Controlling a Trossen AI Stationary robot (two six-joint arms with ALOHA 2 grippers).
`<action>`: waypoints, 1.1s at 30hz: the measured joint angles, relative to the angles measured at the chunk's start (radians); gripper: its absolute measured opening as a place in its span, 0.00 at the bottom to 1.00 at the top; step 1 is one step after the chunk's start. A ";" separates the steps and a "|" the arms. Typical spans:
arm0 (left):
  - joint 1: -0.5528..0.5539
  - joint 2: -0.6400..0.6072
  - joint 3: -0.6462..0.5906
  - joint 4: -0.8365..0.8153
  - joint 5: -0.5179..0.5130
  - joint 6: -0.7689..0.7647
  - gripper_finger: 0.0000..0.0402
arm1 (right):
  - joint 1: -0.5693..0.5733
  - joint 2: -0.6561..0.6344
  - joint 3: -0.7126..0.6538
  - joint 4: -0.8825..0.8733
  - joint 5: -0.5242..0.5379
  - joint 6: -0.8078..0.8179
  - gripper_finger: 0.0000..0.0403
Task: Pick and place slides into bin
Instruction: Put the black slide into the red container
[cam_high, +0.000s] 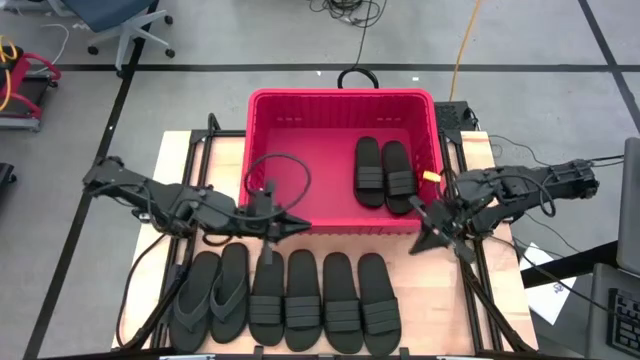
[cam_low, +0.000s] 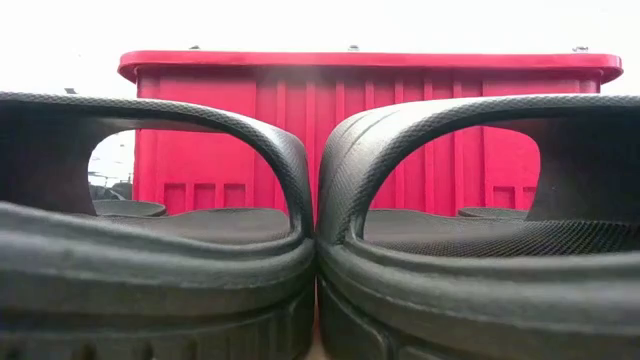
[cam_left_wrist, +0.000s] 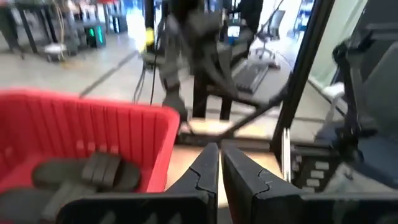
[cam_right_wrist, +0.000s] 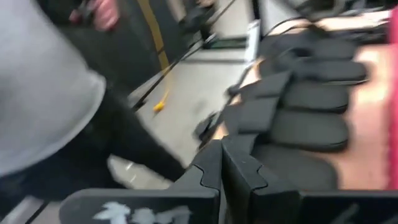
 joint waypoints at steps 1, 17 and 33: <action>-0.008 0.025 0.035 -0.001 -0.018 0.010 0.05 | 0.017 0.000 0.000 -0.014 -0.007 -0.014 0.00; -0.175 0.130 0.235 -0.022 -0.260 0.020 0.05 | 0.258 0.218 0.001 -0.007 0.210 0.083 0.03; -0.287 0.130 0.236 -0.141 -0.182 -0.040 0.05 | 0.286 0.538 0.001 0.188 0.205 0.281 0.53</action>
